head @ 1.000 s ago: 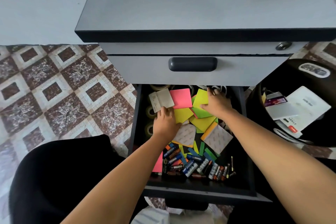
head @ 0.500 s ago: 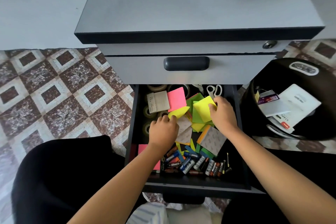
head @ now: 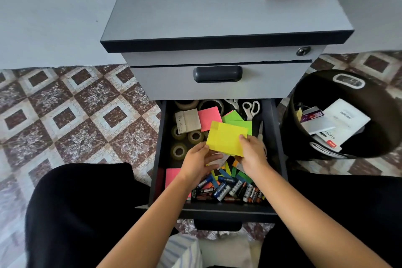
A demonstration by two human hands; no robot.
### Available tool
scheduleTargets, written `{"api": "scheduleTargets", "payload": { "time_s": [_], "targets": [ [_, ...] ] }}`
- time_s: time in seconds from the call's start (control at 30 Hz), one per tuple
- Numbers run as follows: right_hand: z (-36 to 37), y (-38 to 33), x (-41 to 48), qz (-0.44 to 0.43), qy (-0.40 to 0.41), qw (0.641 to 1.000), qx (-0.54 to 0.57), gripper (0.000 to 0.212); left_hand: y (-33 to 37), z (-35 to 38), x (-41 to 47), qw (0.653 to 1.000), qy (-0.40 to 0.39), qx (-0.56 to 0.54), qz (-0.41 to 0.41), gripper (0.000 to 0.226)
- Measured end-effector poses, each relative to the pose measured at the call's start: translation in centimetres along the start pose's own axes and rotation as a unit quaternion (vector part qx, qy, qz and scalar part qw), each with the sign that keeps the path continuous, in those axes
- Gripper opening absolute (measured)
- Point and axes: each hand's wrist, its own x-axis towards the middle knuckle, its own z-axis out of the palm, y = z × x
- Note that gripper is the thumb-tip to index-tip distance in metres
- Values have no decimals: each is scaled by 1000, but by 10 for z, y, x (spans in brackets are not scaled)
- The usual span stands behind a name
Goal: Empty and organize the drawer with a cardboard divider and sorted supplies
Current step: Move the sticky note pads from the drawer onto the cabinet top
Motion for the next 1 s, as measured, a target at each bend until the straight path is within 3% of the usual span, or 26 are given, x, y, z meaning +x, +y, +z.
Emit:
{"api": "scheduleTargets", "payload": {
  "time_s": [0.1,0.2,0.3,0.43,0.5,0.67,0.8,0.87,1.0],
  "targets": [
    [1,4,-3,8,-16,1000,-5,13,-3,4,-2,999,-43,13,-21,27],
    [-5,6,-1,18,3,999,-35,15,-2,8,0,988,-44,144,-14,27],
    [-17,6,4,19,45,997,-55,17,-12,8,14,921,38,380,77,35],
    [-33,2,7,-12,96,992,-83,26,-25,8,38,834,77,536,107,43],
    [-37,2,6,-30,109,986,-121,28,-28,12,46,809,83,574,93,51],
    [-40,5,2,-44,99,981,-163,30,-32,22,57,786,98,610,37,79],
    [-39,6,0,-49,95,976,-188,29,-32,24,58,754,137,641,45,74],
    [-39,6,0,-55,89,975,-194,29,-30,22,60,767,141,623,63,54],
    [-36,5,-1,-52,60,980,-182,24,-14,16,61,875,104,467,68,34]
  ]
}}
